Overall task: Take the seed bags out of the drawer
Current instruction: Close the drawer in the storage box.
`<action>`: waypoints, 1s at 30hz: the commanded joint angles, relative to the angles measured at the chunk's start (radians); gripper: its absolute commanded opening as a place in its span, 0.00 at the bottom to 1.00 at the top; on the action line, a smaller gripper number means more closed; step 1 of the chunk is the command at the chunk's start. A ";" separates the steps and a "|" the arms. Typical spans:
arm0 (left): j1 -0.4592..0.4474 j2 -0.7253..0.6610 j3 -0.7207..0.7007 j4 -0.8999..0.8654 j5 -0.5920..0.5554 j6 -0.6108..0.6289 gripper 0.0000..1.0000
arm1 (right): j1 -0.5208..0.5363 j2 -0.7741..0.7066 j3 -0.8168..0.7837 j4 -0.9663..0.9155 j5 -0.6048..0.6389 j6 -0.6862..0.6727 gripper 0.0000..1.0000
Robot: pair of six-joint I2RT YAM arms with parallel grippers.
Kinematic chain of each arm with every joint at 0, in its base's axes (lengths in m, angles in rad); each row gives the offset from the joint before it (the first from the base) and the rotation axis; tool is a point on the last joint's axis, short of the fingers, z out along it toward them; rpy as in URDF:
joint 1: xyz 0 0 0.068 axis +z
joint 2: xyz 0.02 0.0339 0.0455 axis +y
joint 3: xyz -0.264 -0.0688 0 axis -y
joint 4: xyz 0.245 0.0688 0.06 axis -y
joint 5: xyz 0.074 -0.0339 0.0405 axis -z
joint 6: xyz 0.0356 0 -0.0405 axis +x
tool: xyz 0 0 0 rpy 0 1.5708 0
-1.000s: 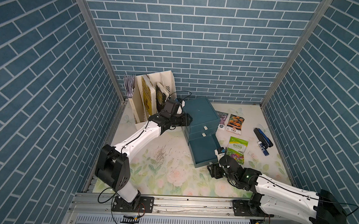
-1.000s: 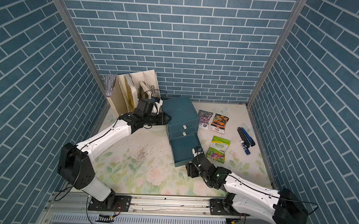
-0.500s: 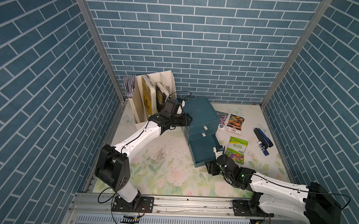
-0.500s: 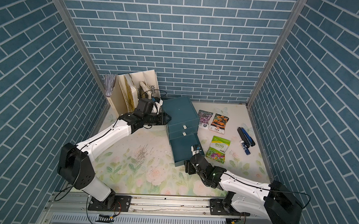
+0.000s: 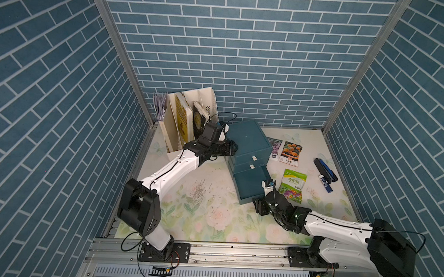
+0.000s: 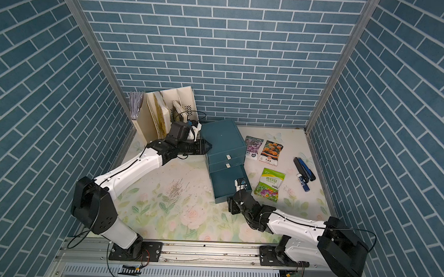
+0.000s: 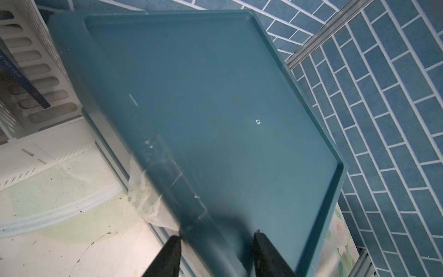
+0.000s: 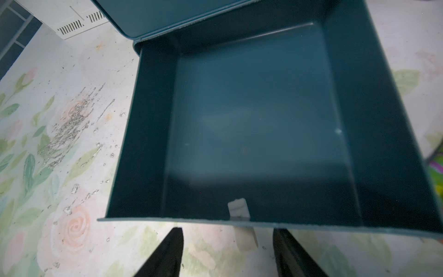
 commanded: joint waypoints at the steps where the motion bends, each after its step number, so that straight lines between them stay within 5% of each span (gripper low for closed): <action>1: 0.003 0.046 -0.038 -0.192 -0.026 0.037 0.52 | 0.003 0.022 0.007 0.046 0.037 -0.038 0.63; 30: 0.004 0.060 -0.015 -0.213 -0.019 0.052 0.52 | -0.144 0.212 0.078 0.277 -0.008 -0.199 0.60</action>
